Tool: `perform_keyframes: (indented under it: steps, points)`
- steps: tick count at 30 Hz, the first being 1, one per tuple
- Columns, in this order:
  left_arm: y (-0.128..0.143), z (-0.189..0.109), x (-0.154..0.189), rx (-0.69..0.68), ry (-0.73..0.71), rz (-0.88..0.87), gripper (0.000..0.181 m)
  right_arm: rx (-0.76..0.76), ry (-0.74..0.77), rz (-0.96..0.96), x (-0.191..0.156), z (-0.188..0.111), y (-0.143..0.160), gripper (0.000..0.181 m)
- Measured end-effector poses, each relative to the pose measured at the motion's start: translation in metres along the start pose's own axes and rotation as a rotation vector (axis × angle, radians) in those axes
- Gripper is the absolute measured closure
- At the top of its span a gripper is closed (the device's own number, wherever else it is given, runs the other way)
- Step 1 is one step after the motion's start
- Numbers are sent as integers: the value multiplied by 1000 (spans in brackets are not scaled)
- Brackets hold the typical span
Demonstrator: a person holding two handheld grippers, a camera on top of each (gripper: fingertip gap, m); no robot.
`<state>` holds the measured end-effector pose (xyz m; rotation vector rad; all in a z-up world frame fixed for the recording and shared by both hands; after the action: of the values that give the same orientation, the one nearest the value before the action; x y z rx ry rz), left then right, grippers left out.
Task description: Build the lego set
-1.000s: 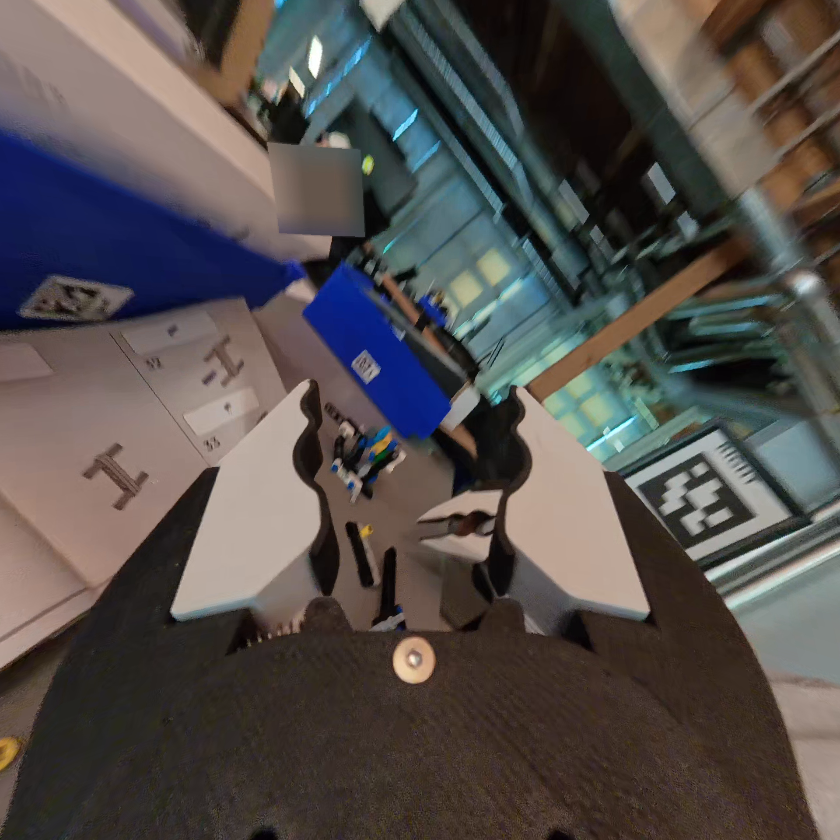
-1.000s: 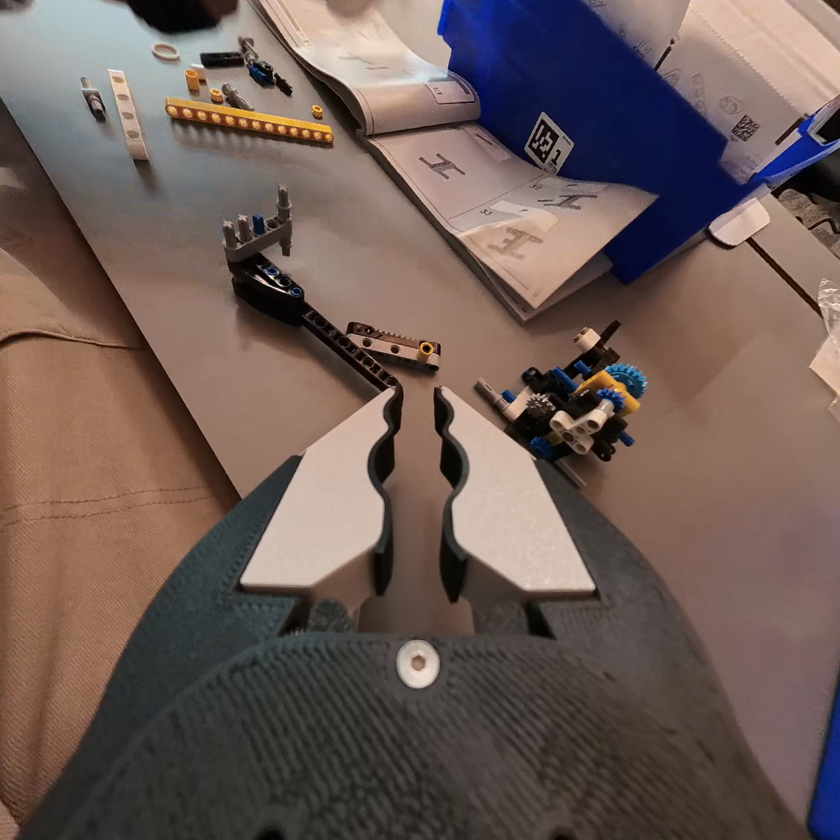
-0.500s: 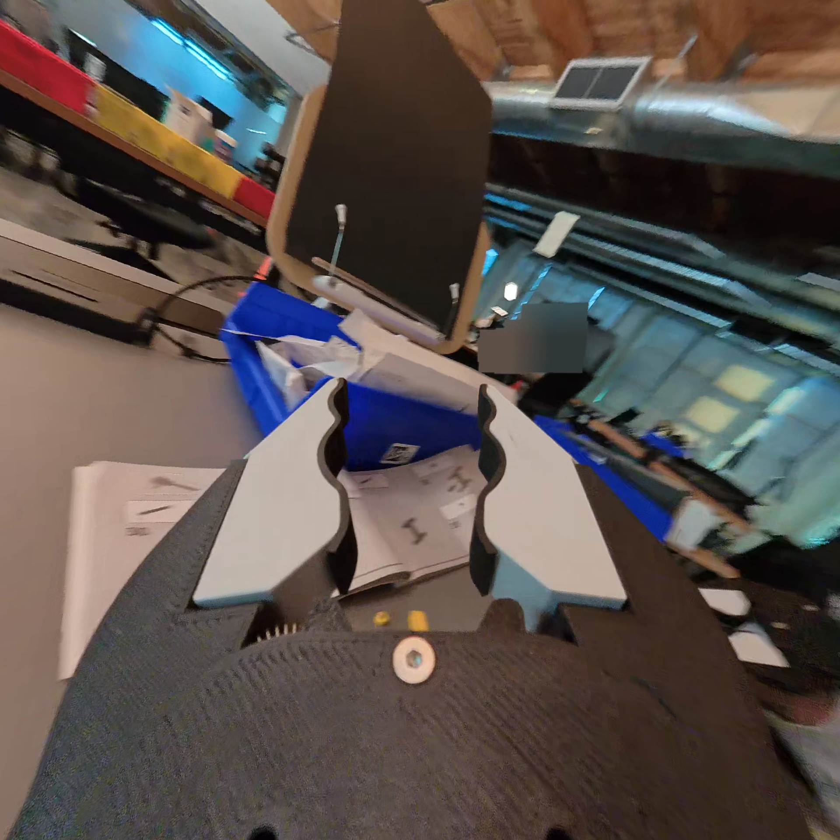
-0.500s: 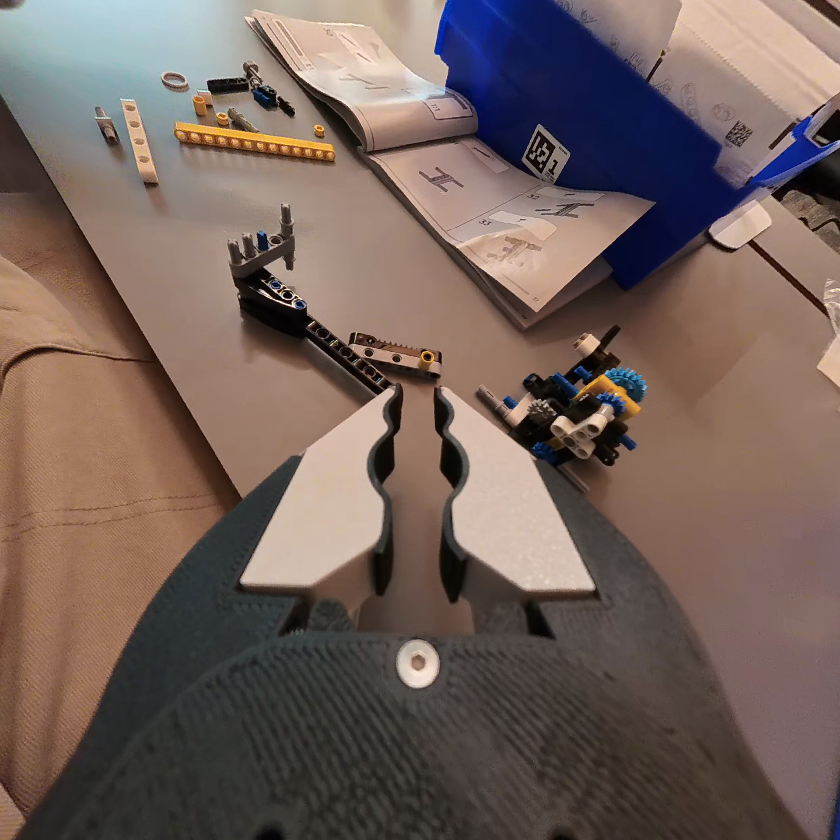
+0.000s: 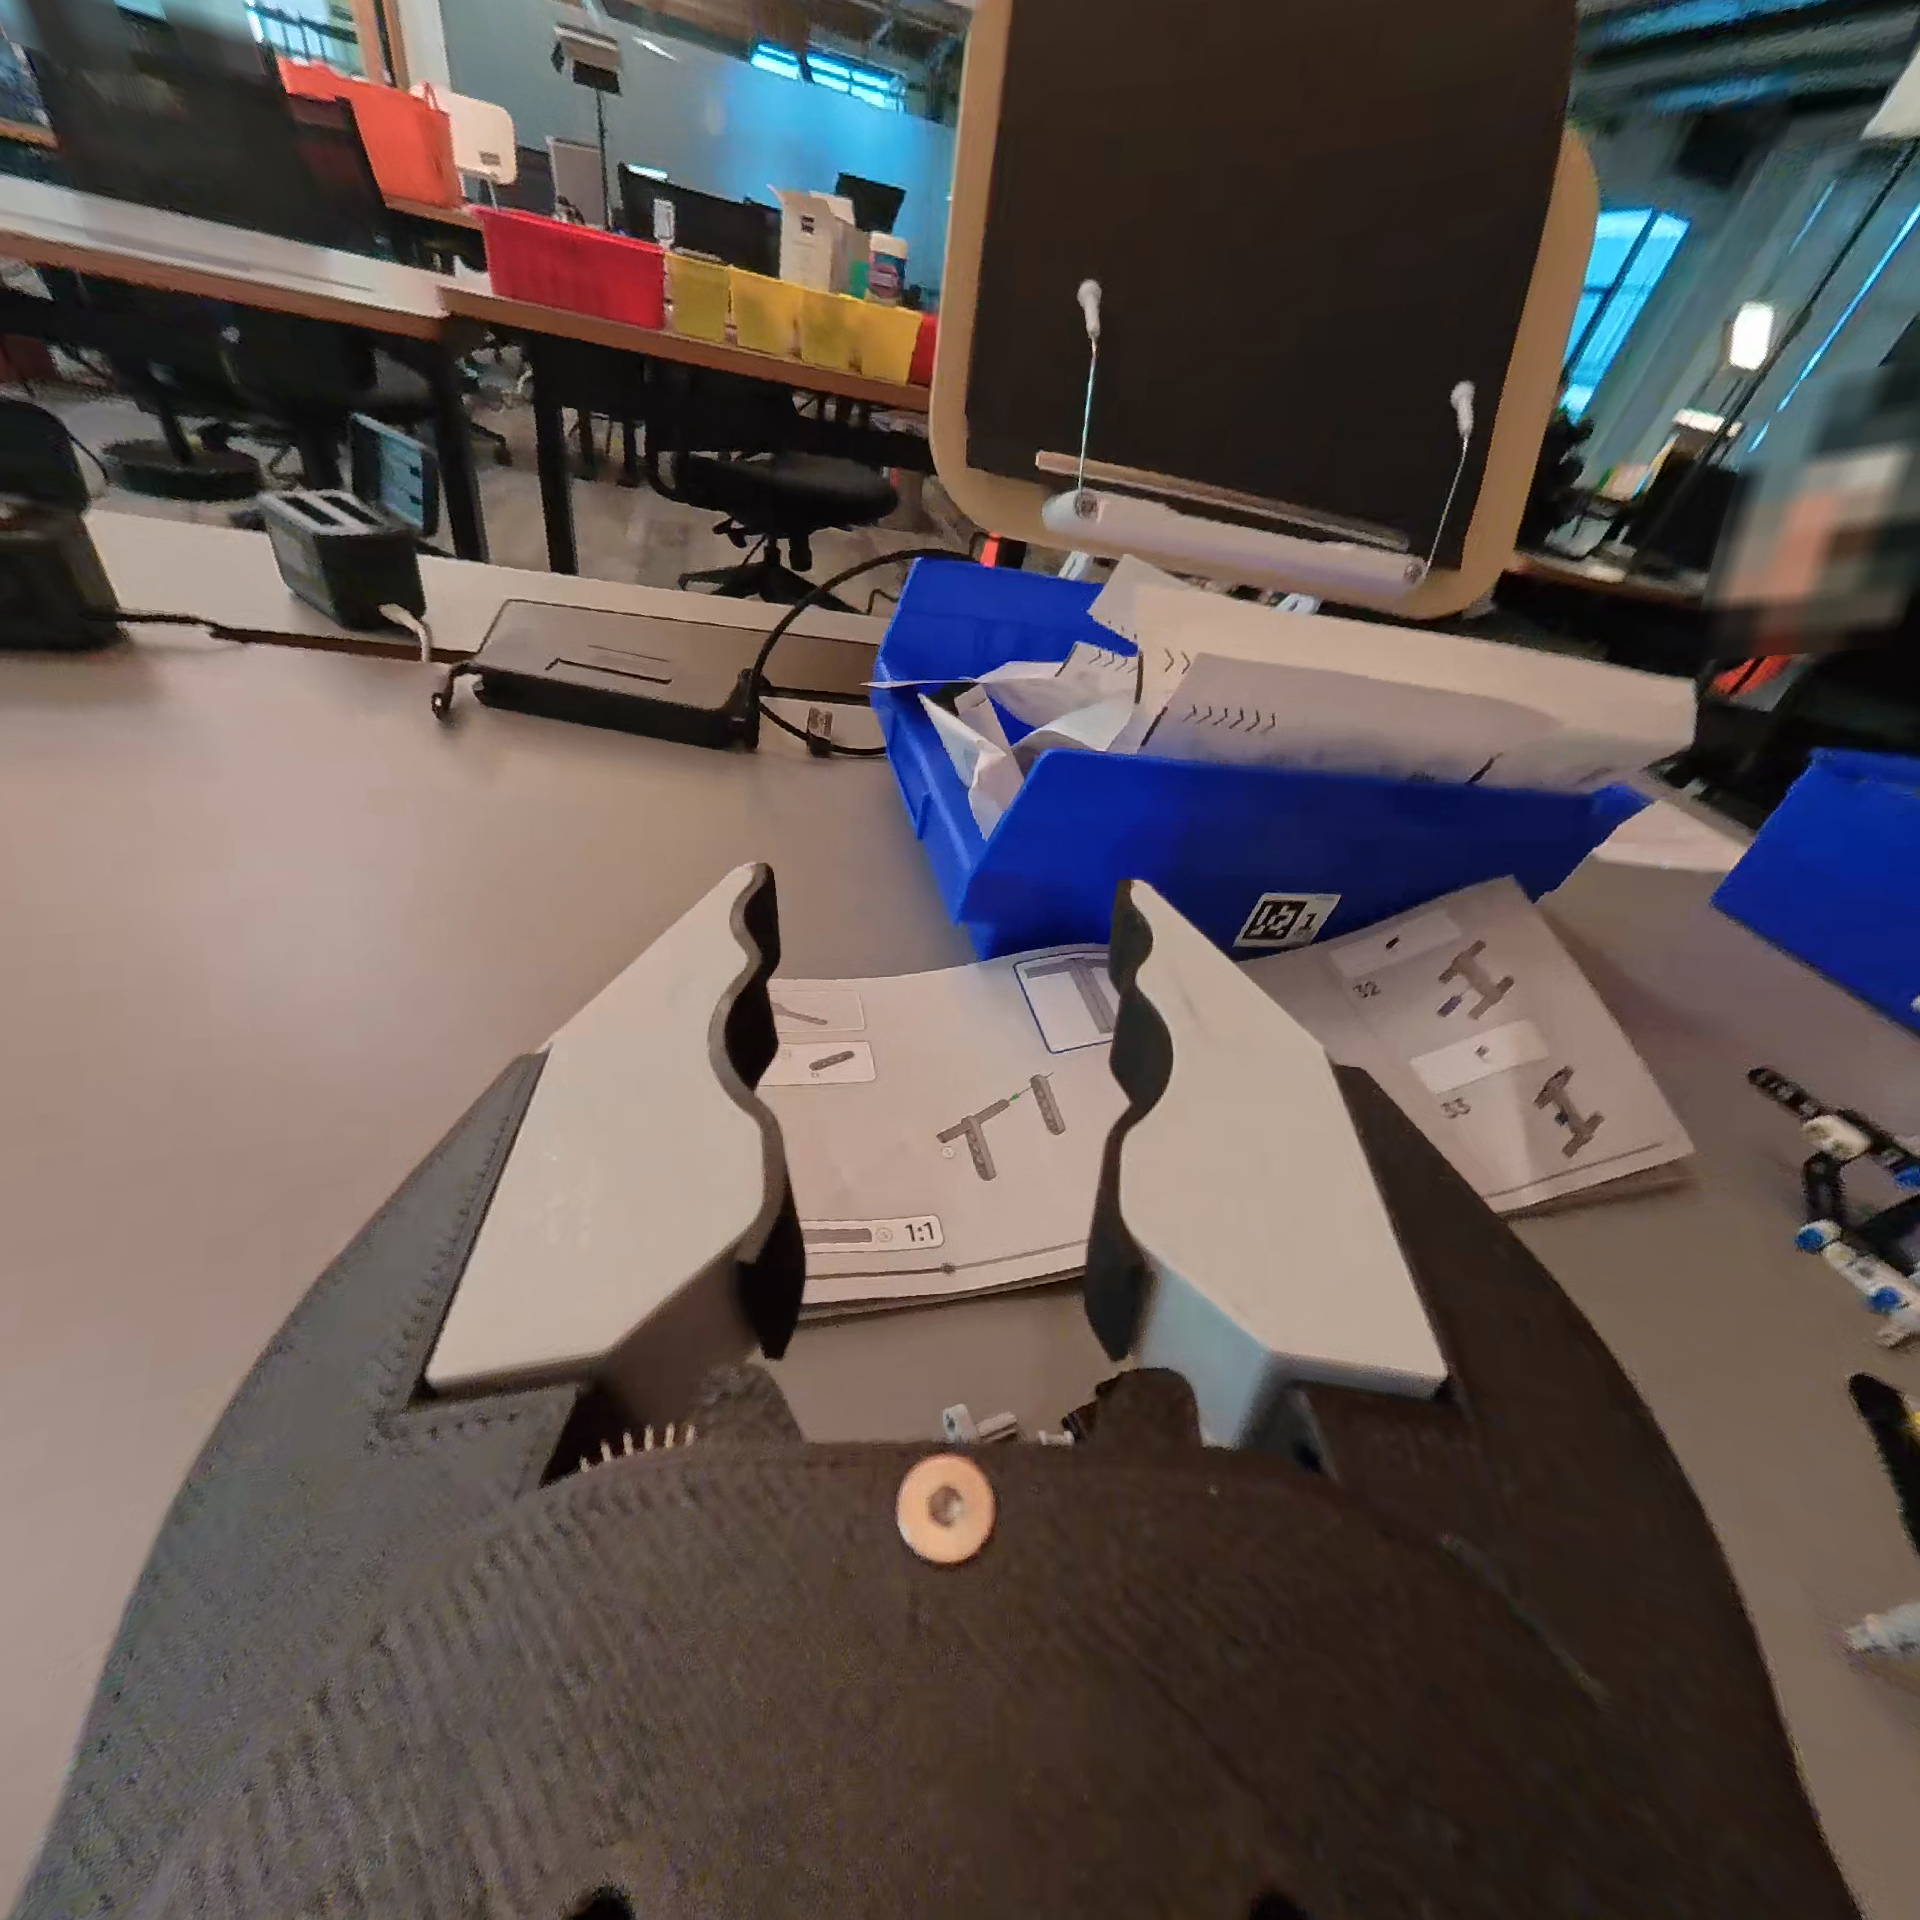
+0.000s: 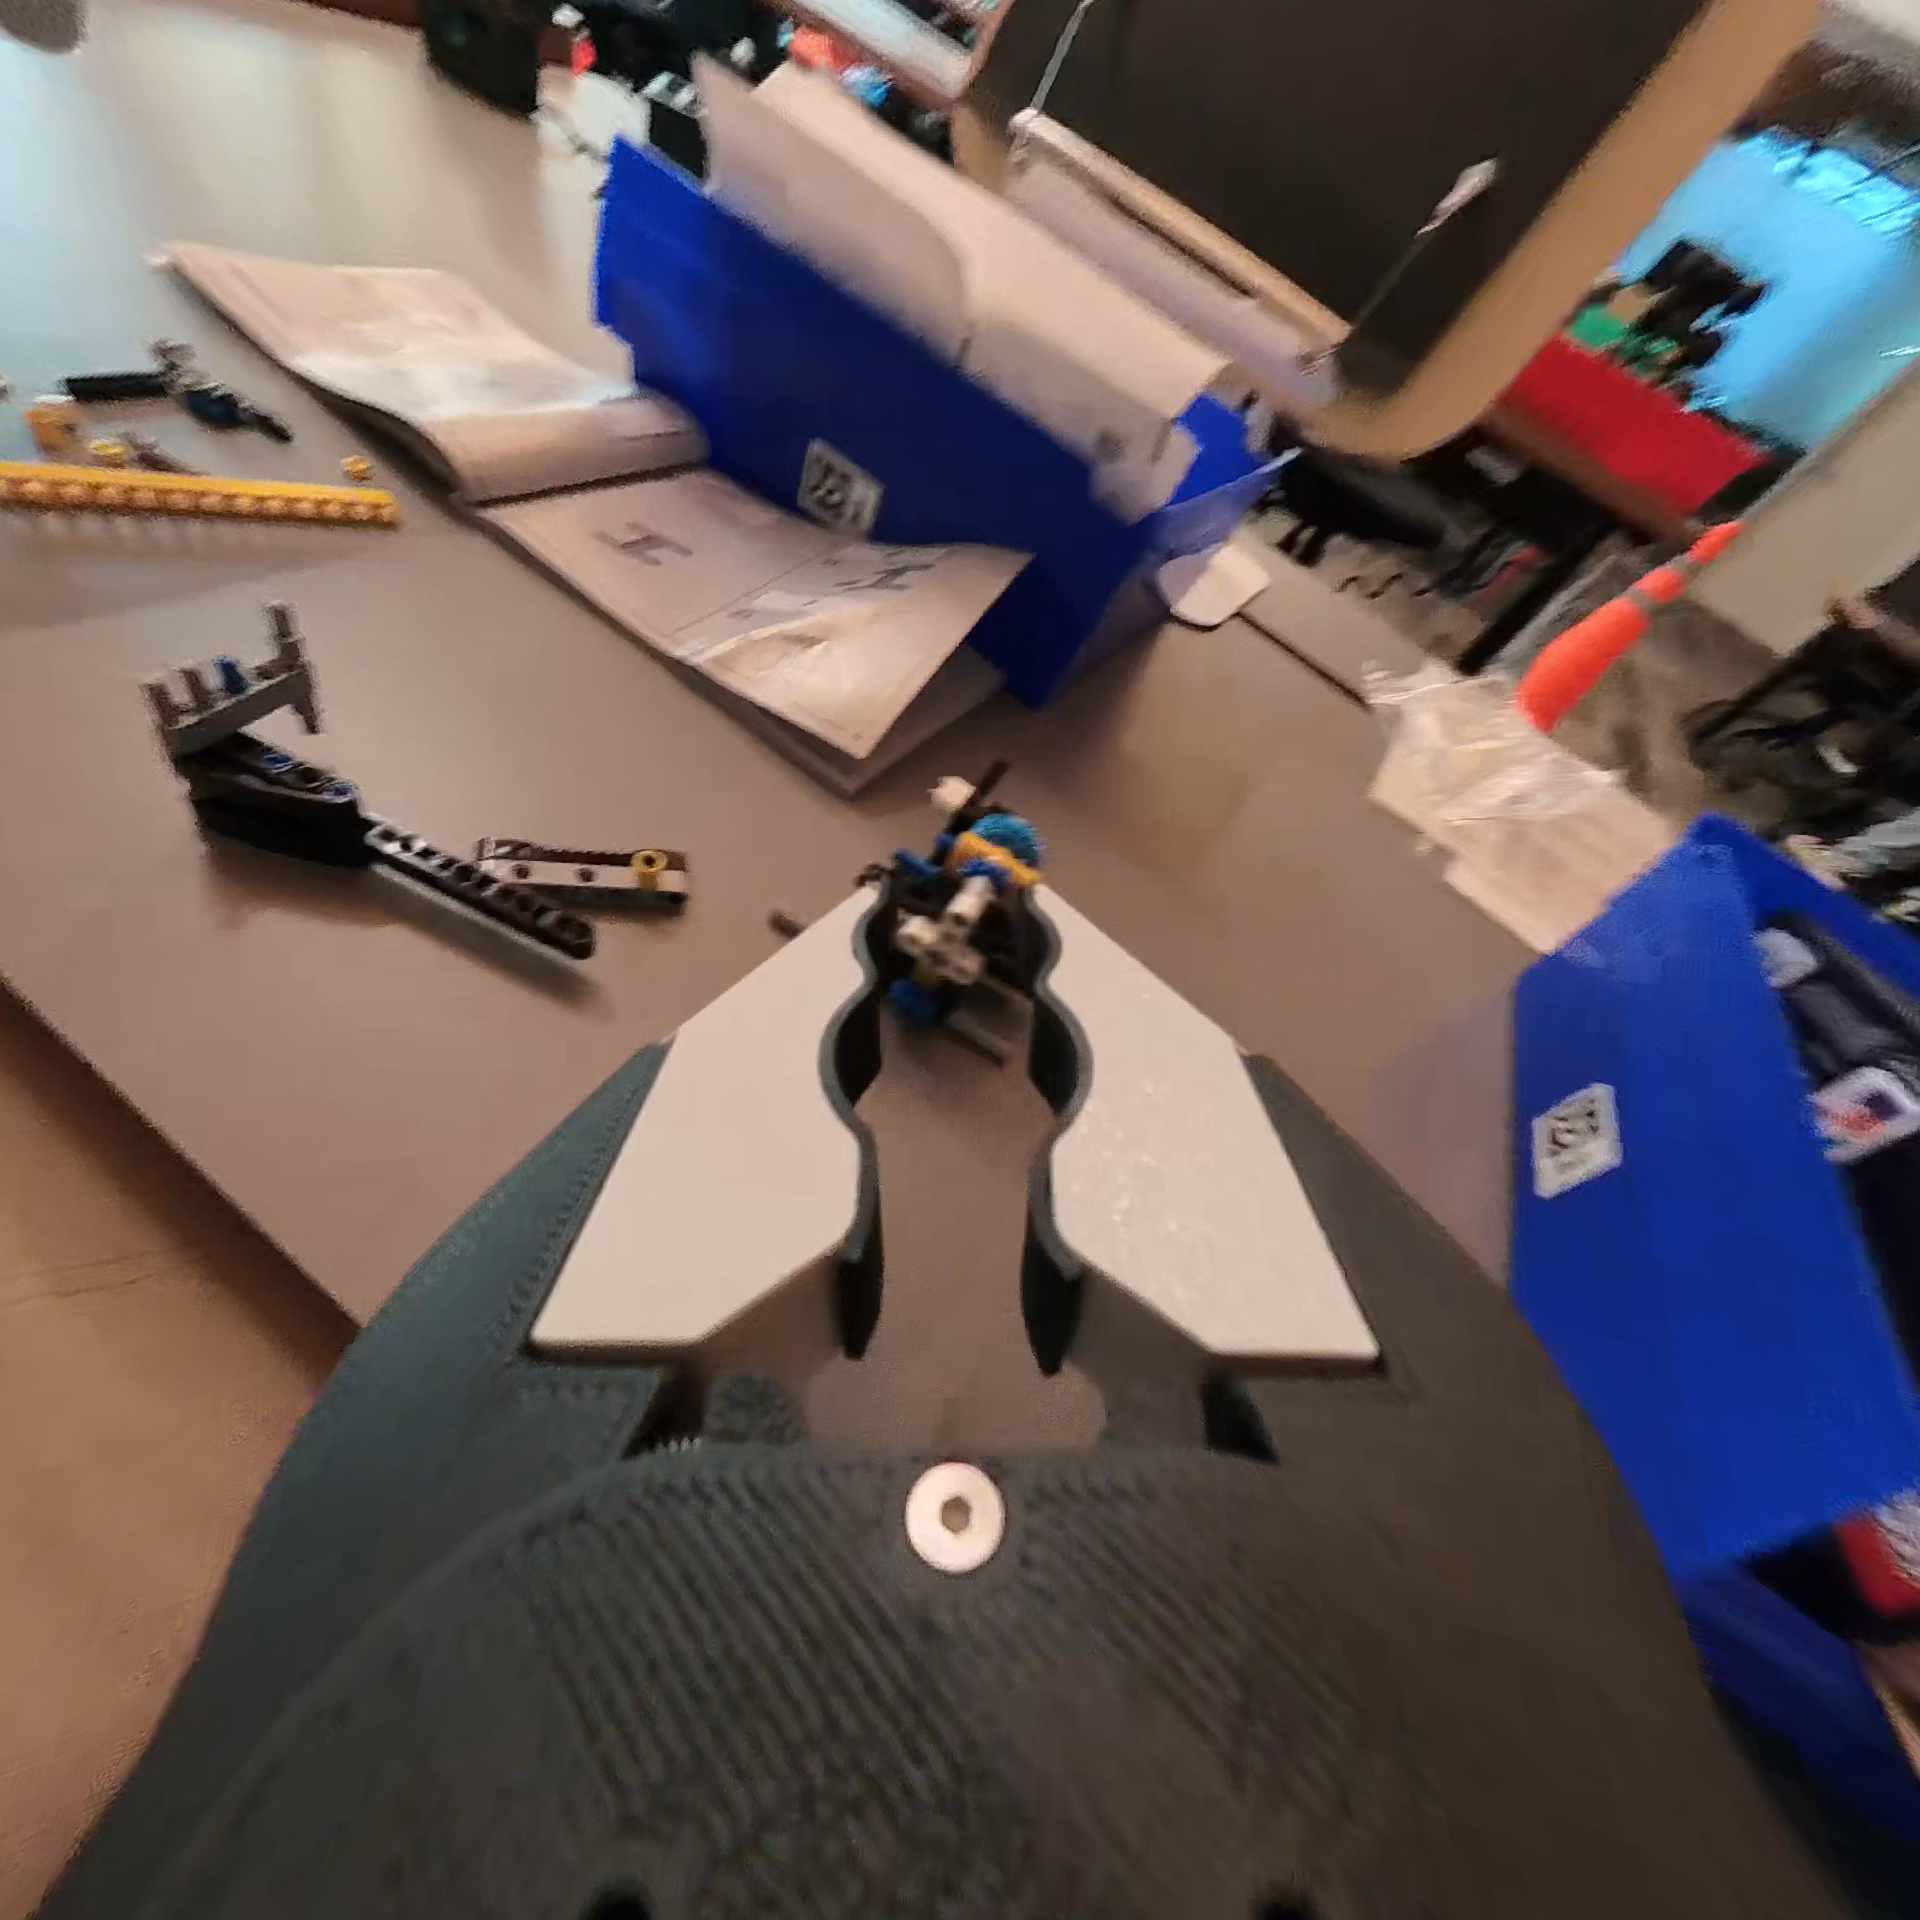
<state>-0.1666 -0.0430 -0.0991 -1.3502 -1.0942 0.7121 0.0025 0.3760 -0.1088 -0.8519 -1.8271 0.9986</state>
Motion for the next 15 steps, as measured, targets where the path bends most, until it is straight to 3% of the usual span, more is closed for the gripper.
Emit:
perform_keyframes:
  steps: [2, 4, 5, 9, 13, 15]
  points:
    - [0, -1, -4, 3, 5, -24, 132, 23, 59, 39, 13, -7, 4, 153]
    - [0, -2, -4, -2, 28, 23, 172, 19, 102, 123, 25, -8, 12, 139]
    - [-1, -4, -3, 6, 36, 52, 181, 17, 112, 164, 30, -7, 16, 133]
    - [-1, -5, 0, 36, -22, 99, 181, 25, 119, 245, 37, -6, 22, 121]
    - [1, -4, 3, 28, -32, 125, 181, 34, 178, 218, 38, -9, 21, 119]
    - [2, -2, 3, 29, -47, 124, 181, 38, 228, 200, 38, -8, 22, 128]
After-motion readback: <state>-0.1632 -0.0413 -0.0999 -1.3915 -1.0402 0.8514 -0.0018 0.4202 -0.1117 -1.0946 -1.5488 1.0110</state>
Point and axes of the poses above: each gripper's, where its closed fingertips meet, z out along the fingers, y out of its underside, x = y × z across the jaws, the point moved 9 cm from there along -z, back along the fingers, and after that the axes turned 1 degree about -x, right-handed, at the moved point
